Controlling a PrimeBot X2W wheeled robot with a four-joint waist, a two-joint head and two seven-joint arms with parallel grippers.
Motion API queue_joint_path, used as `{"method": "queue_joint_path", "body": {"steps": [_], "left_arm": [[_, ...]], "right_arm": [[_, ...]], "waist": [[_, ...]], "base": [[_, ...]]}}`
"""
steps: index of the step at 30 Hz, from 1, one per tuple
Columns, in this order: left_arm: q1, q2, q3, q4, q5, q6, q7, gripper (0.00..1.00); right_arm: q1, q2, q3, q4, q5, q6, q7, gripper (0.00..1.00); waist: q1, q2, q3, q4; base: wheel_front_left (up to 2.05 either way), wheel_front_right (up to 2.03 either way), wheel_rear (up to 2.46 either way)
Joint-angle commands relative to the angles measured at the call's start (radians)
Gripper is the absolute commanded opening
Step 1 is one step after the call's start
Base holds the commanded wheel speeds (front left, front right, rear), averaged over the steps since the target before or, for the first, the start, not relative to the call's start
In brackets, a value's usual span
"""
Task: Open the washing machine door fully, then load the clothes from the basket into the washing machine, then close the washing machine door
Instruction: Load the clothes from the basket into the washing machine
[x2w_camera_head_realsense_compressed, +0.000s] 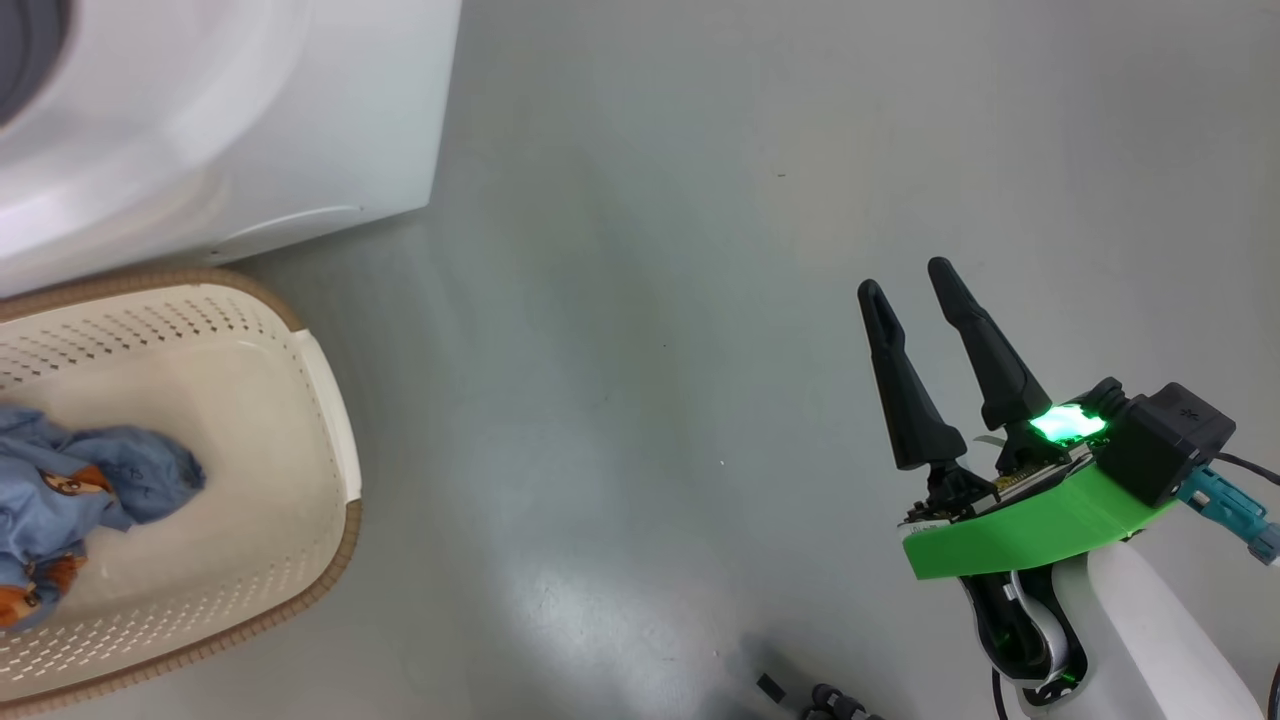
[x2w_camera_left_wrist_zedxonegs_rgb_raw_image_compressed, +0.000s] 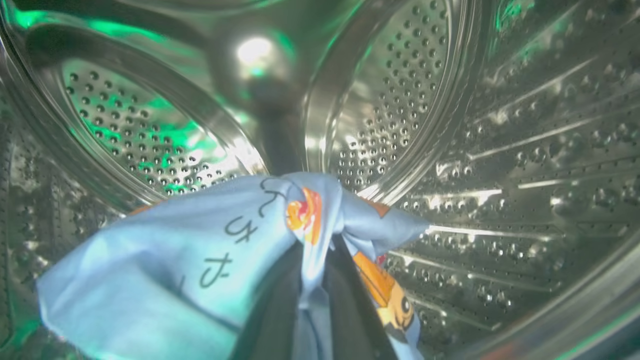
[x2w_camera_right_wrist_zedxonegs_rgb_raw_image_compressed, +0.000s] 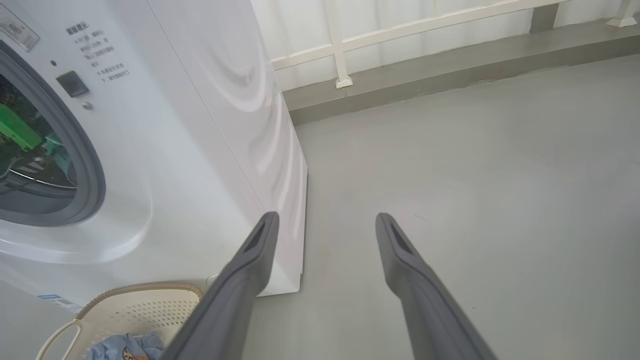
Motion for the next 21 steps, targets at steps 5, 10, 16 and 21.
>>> {"method": "queue_joint_path", "body": {"steps": [5, 10, 16, 21], "left_arm": [[0.016, 0.026, -0.025, 0.065, 0.012, -0.002, -0.005, 1.00], [0.004, 0.020, -0.093, 0.115, -0.008, -0.002, 0.047, 1.00], [-0.002, 0.022, -0.140, 0.134, -0.060, -0.002, 0.103, 1.00], [0.002, 0.028, -0.182, 0.138, -0.100, -0.002, 0.124, 1.00]], "right_arm": [[0.010, -0.012, 0.012, -0.016, -0.006, 0.005, -0.009, 1.00], [0.007, -0.013, 0.012, -0.014, -0.006, 0.005, -0.009, 1.00], [0.007, -0.014, 0.012, -0.009, -0.005, 0.005, -0.009, 1.00], [0.006, -0.017, 0.013, -0.007, -0.004, 0.005, -0.009, 1.00]], "waist": [[0.0000, 0.0000, -0.010, 0.008], [0.0000, 0.0000, -0.019, 0.015], [0.0000, 0.0000, -0.033, 0.022], [0.0000, 0.0000, -0.050, 0.025]], "base": [[0.00, 0.00, 0.00], [0.00, 0.00, 0.00], [0.00, 0.00, 0.00], [0.00, 0.00, 0.00]]}}
